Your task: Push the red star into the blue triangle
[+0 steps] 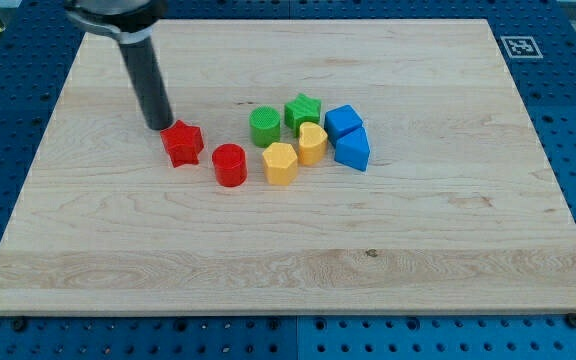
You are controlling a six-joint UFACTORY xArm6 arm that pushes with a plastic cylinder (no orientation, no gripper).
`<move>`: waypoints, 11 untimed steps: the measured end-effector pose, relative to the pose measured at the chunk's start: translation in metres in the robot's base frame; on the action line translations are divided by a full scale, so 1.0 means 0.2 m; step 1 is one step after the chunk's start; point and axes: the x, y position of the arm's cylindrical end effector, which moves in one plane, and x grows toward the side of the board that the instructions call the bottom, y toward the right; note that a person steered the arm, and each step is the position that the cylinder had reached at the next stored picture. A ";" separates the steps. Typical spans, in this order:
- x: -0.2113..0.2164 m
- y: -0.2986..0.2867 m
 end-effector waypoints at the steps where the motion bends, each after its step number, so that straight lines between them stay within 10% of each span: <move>1: 0.00 -0.13; 7: 0.34 0.15; 11: 0.07 0.24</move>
